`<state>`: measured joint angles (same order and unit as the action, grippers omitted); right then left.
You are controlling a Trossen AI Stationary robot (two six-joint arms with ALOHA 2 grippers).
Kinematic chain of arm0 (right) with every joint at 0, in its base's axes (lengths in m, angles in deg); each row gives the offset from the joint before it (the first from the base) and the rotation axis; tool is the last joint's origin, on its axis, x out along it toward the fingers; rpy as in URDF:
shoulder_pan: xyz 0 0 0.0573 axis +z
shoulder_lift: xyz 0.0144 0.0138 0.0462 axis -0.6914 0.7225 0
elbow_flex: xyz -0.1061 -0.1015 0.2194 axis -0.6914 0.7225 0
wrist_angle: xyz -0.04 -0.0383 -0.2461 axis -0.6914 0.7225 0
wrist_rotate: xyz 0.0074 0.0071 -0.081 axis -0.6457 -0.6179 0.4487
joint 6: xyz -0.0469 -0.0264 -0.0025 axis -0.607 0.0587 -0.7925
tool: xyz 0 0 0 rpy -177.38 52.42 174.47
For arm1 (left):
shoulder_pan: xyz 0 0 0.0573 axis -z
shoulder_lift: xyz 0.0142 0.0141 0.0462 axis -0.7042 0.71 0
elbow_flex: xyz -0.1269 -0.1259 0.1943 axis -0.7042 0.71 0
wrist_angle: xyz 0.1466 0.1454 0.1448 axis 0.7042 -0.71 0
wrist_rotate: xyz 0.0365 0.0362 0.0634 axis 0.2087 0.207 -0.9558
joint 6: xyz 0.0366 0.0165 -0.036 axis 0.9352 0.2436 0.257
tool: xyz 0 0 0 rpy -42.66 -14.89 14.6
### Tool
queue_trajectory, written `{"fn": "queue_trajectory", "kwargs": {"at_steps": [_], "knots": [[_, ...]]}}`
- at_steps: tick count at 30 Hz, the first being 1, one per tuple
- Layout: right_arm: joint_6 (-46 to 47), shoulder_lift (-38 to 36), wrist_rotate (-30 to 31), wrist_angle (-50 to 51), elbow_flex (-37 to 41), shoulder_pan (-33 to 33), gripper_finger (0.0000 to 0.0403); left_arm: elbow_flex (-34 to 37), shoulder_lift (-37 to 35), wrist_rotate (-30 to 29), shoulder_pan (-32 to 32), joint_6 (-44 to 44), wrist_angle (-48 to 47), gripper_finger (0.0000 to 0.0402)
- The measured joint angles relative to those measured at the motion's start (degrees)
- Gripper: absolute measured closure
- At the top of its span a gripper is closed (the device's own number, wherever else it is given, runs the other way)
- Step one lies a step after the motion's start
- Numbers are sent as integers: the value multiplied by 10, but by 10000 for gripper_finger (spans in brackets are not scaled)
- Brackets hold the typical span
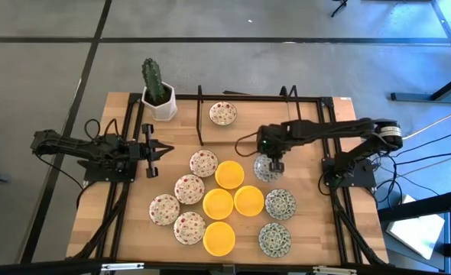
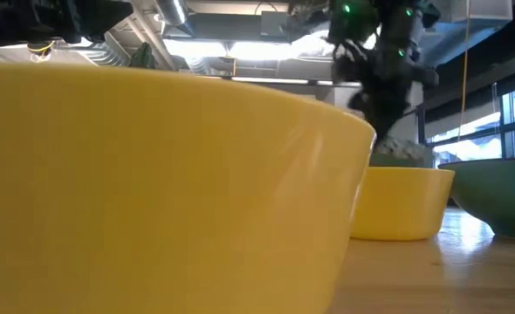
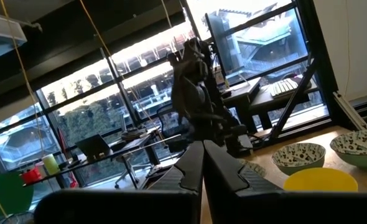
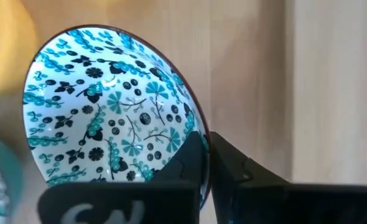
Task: Pick & Place Mini bowls
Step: Put the blue patterned bowl on the shelf
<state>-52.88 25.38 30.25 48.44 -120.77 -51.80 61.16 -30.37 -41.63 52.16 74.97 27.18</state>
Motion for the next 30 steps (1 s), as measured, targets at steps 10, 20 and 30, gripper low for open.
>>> {"fn": "queue_trajectory", "kwargs": {"at_steps": [10, 20, 30], "knots": [[-58, 0, 123, 34, -185, -44, 390, 0, 0, 0, 0, 3, -1, 398], [-56, 8, 115, 72, -234, -234, 390, 0, 0, 0, 0, 4, -1, 399], [-48, 117, 52, 59, -234, -326, 390, 0, 0, 0, 0, 9, -1, 394]]}}
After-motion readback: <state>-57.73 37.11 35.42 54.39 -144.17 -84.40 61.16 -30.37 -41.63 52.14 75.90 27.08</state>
